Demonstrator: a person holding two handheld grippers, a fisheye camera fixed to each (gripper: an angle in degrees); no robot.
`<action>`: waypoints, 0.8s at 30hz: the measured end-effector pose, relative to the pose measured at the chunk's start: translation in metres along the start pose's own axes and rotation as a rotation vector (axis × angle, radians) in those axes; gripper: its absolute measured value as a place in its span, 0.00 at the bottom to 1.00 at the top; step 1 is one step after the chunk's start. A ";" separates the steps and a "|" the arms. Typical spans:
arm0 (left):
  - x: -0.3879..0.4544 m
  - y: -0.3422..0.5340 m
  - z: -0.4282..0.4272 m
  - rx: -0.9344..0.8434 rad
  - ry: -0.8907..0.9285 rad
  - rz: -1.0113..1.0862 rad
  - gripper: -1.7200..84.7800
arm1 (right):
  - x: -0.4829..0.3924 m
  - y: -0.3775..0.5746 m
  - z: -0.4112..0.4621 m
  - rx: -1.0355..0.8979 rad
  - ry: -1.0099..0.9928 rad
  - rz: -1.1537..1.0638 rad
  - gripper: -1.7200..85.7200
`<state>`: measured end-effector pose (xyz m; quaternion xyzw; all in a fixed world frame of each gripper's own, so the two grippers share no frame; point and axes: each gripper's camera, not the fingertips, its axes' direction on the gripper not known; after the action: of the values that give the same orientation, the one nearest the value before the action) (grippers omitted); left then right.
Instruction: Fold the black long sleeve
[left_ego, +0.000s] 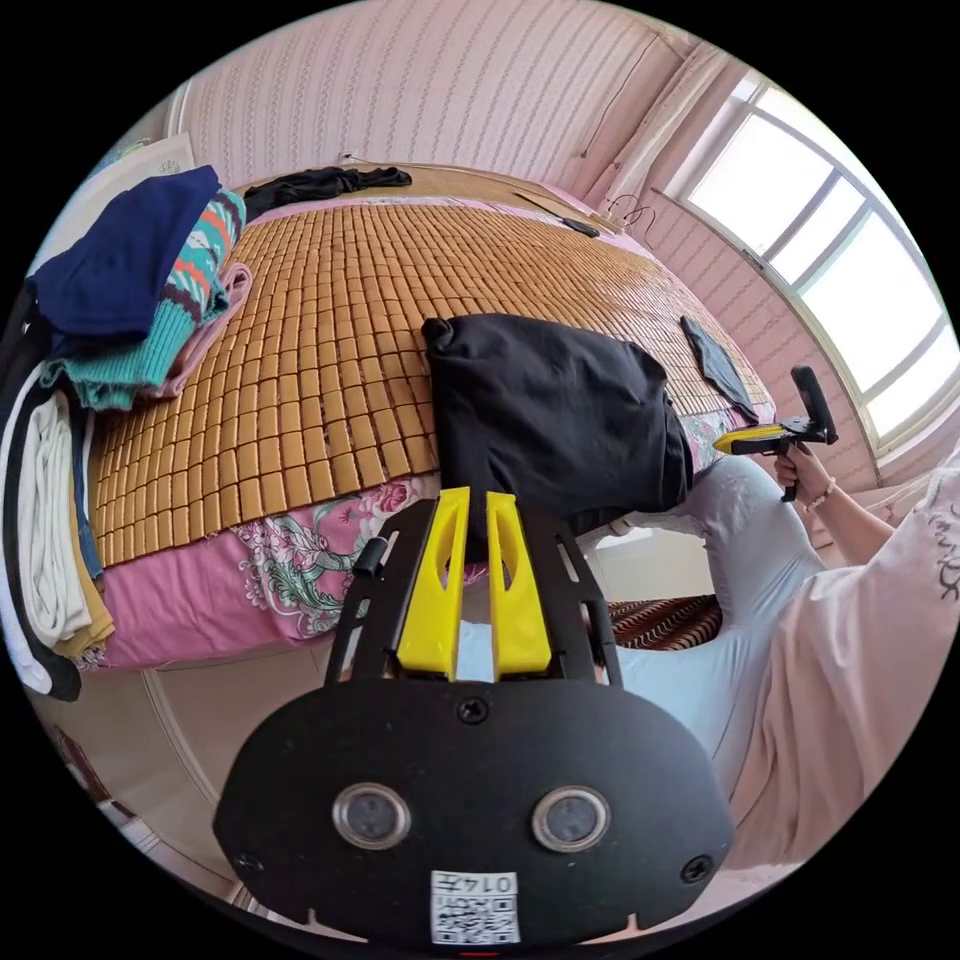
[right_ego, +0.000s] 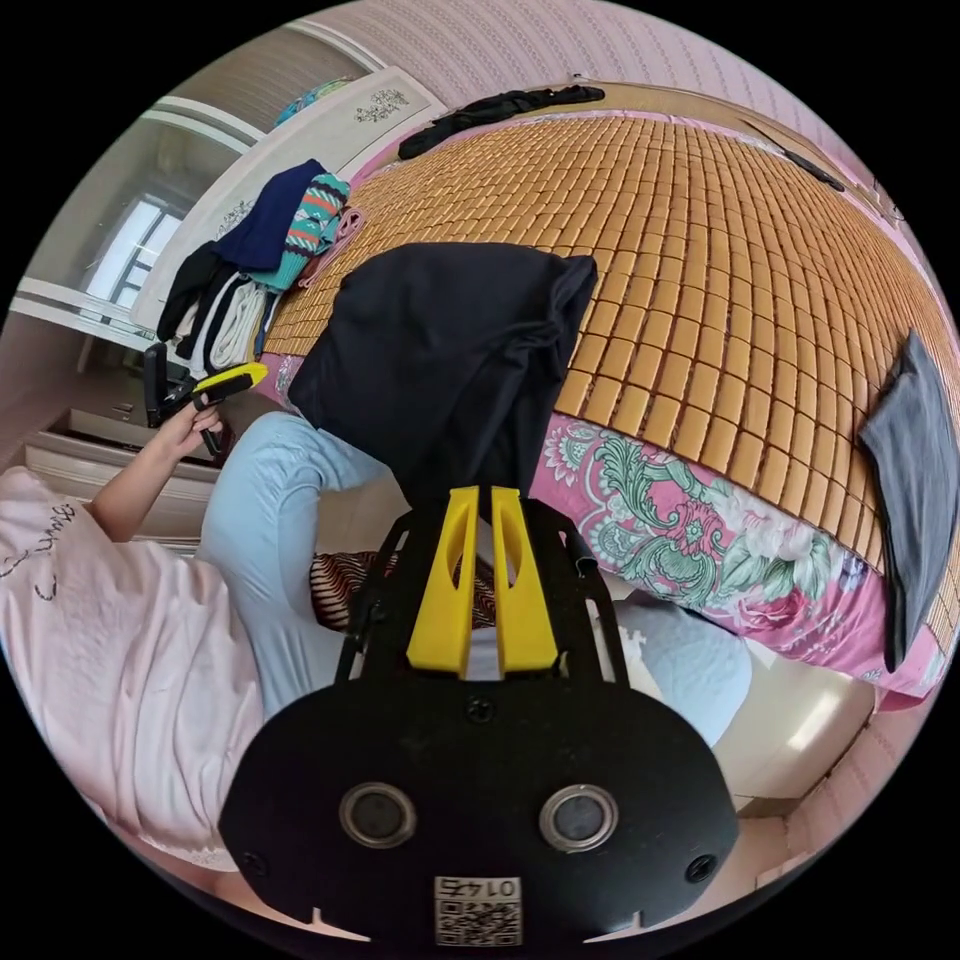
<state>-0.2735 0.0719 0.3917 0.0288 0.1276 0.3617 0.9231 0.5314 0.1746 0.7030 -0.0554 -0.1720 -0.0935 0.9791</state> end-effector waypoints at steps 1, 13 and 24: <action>0.002 0.000 -0.001 -0.006 -0.007 0.005 0.06 | -0.003 -0.001 0.001 -0.003 0.004 -0.001 0.06; 0.018 -0.035 0.059 -0.214 -0.102 -0.099 0.09 | -0.003 -0.023 0.067 -0.121 -0.005 0.206 0.05; 0.037 -0.054 0.028 -0.117 -0.081 -0.062 0.07 | 0.017 -0.021 0.032 -0.135 0.055 0.239 0.08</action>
<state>-0.2046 0.0576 0.4030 -0.0148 0.0694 0.3382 0.9384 0.5323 0.1557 0.7409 -0.1386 -0.1304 0.0108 0.9817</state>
